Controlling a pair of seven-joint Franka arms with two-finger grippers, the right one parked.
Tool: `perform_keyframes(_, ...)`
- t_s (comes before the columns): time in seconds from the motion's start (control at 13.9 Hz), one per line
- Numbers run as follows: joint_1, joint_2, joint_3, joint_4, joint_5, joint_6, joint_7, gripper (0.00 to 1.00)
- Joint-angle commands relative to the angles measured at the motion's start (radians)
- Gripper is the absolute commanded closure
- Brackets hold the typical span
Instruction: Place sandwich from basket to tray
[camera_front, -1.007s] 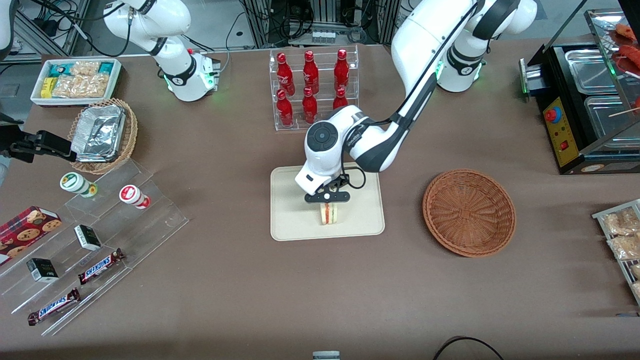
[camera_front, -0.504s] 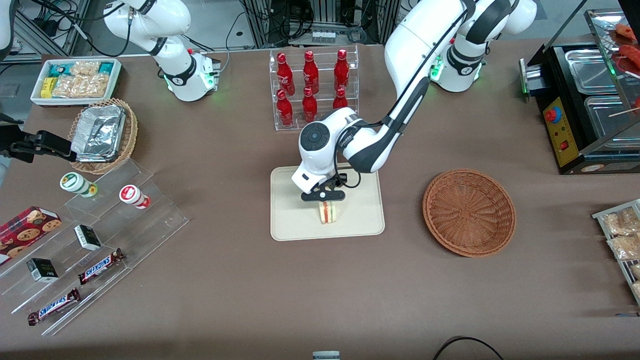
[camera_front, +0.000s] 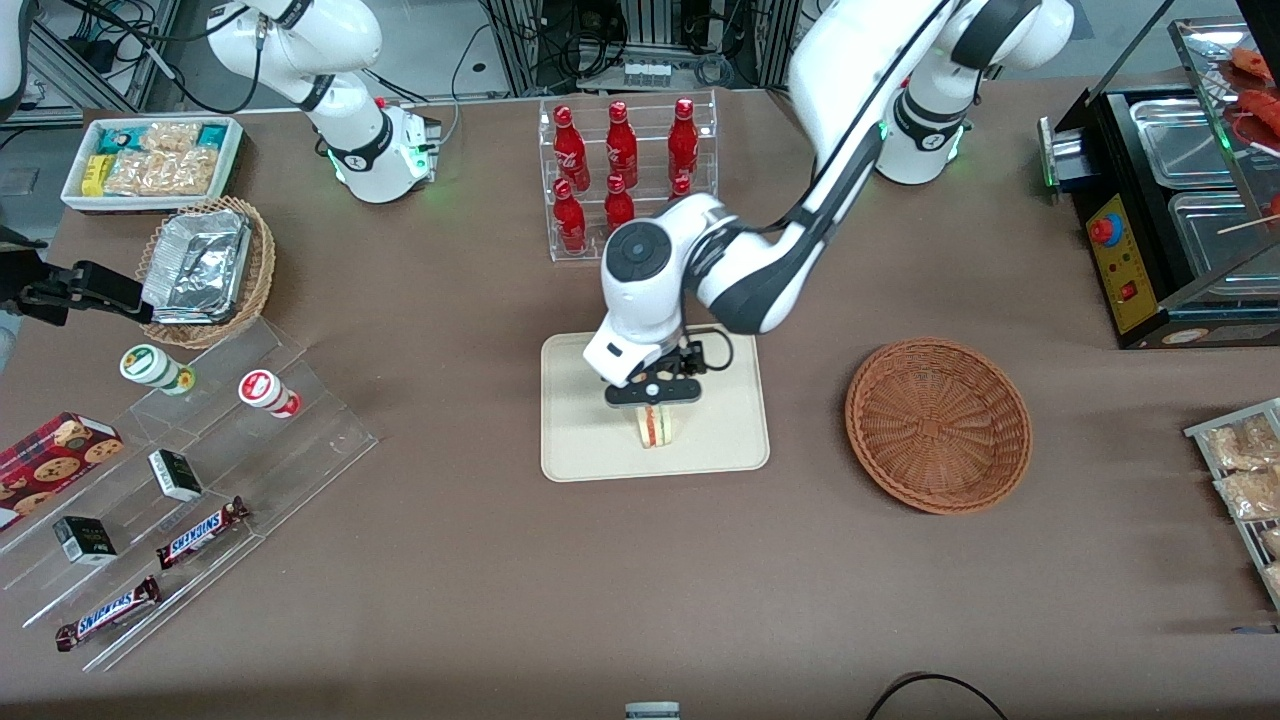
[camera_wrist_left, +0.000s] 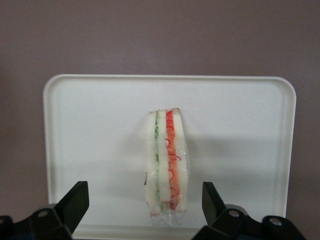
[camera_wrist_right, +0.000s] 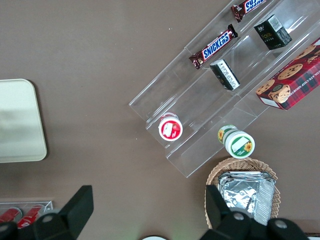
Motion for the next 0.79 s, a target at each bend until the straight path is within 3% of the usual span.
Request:
perform_keyframes(0.0,0.101,-0.163,-0.004,-0.04,-0.046,-0.121,0.001,0.0)
perform_keyframes(0.36,0.206,-0.315,0.01,-0.045,-0.037,-0.322,0.016,0.0)
perform_keyframes(0.72,0.362,-0.424,0.013,-0.06,-0.051,-0.445,0.296,0.0)
